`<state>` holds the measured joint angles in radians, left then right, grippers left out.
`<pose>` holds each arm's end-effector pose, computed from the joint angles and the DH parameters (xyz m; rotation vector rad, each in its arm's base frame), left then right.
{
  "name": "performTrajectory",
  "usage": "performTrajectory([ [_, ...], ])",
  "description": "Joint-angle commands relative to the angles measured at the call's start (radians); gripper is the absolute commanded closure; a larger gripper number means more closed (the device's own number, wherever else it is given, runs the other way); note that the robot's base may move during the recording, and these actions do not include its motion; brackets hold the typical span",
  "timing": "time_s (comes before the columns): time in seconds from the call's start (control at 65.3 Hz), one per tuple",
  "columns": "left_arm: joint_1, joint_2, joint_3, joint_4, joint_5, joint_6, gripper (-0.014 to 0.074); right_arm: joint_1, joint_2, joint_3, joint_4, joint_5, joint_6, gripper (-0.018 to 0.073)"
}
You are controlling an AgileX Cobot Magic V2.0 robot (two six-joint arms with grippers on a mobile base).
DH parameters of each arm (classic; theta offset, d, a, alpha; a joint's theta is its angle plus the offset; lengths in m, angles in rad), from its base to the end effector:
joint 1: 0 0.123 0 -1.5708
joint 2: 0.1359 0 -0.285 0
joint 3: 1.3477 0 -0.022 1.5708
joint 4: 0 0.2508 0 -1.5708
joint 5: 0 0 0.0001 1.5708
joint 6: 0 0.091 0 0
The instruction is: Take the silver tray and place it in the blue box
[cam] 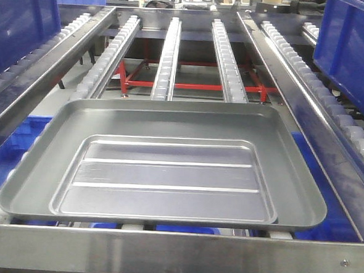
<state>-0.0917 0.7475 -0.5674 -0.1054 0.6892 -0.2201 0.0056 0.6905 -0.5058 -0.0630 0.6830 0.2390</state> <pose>0.1343 -0.0185 0.2780 -0.2147 2.3545 -0.2706 0.1233 -0.0029 0.2661 0.2359 2.3382 0.0494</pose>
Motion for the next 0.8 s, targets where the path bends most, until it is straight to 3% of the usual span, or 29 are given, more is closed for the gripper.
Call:
performTrajectory([
  [0.0, -0.008, 0.068, -0.037, -0.056, -0.056, 0.041, 0.0689, 0.020, 0.062, -0.048, 0.017, -0.005, -0.005, 0.0509],
  [0.077, -0.043, 0.113, -0.050, -0.199, -0.056, 0.153, 0.0689, 0.076, 0.119, -0.074, 0.063, 0.020, -0.004, 0.0500],
  [0.153, -0.130, 0.143, -0.077, -0.228, -0.056, 0.142, 0.0689, 0.166, 0.170, -0.113, 0.063, 0.023, 0.022, 0.0500],
  [0.26, -0.247, 0.194, -0.119, -0.051, -0.068, -0.085, 0.0690, 0.278, 0.263, -0.167, -0.024, 0.022, 0.188, 0.0498],
  [0.322, -0.322, 0.236, -0.141, 0.105, -0.068, -0.250, 0.0690, 0.358, 0.329, -0.201, -0.147, 0.019, 0.322, 0.0498],
  [0.429, -0.433, 0.324, -0.180, 0.236, -0.068, -0.420, 0.0690, 0.490, 0.448, -0.271, -0.306, 0.024, 0.493, 0.0498],
  [0.567, -0.512, 0.476, -0.260, 0.248, -0.076, -0.474, 0.0690, 0.588, 0.603, -0.366, -0.296, -0.031, 0.539, 0.0499],
  [0.781, -0.533, 0.690, -0.404, 0.243, -0.084, -0.473, 0.0690, 0.588, 0.813, -0.501, -0.209, -0.055, 0.527, 0.0501],
])
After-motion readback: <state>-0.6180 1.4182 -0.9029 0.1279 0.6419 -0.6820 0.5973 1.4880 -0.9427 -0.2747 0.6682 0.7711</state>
